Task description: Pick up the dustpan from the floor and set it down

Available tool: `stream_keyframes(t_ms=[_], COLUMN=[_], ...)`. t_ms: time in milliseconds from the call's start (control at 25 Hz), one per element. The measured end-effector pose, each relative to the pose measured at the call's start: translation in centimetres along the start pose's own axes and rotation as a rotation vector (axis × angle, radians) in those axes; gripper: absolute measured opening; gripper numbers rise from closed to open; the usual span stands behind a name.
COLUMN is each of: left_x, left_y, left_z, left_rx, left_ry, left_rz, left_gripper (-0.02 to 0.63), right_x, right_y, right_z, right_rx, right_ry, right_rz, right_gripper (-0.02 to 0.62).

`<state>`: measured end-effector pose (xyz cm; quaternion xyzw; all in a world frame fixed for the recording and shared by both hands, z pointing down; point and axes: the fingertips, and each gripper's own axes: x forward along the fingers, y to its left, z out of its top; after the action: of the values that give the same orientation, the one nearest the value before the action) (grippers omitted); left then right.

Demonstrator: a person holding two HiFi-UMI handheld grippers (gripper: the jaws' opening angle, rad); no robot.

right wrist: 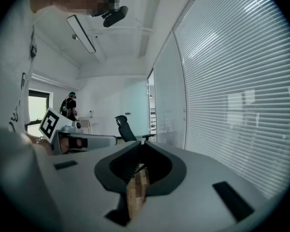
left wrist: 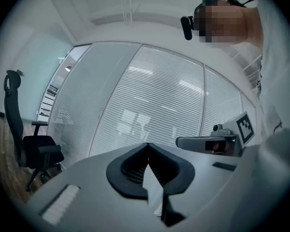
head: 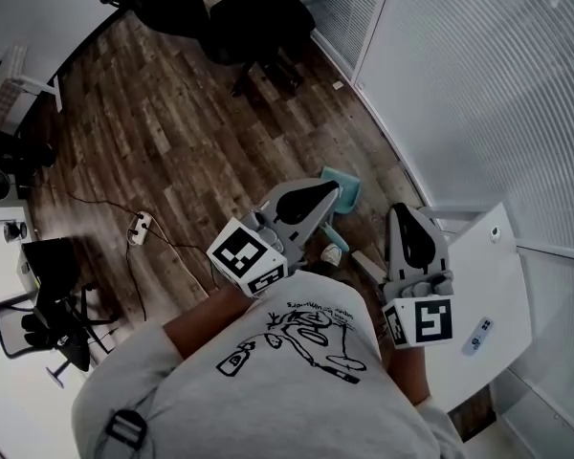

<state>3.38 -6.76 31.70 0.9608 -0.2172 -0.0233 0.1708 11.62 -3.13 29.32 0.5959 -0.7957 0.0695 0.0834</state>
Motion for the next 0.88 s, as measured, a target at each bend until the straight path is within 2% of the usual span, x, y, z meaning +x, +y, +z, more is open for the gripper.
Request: stream_keyframes(t_ms=[520, 880], left_x=[-0.6, -0.9], left_y=[0.7, 1.4], left_z=[-3.2, -5.4], left_rx=[-0.029, -0.022], left_ry=[0.059, 0.107], left_rz=[0.015, 0.044], left_gripper=[0.002, 0.002], right_x=[0.2, 0.5], right_y=[0.3, 1.4], right_z=[-3.0, -5.1], right_rx=[0.031, -0.024], right_ry=[0.049, 0.072], right_rz=[0.009, 0.063], right_gripper=[0.017, 0.017])
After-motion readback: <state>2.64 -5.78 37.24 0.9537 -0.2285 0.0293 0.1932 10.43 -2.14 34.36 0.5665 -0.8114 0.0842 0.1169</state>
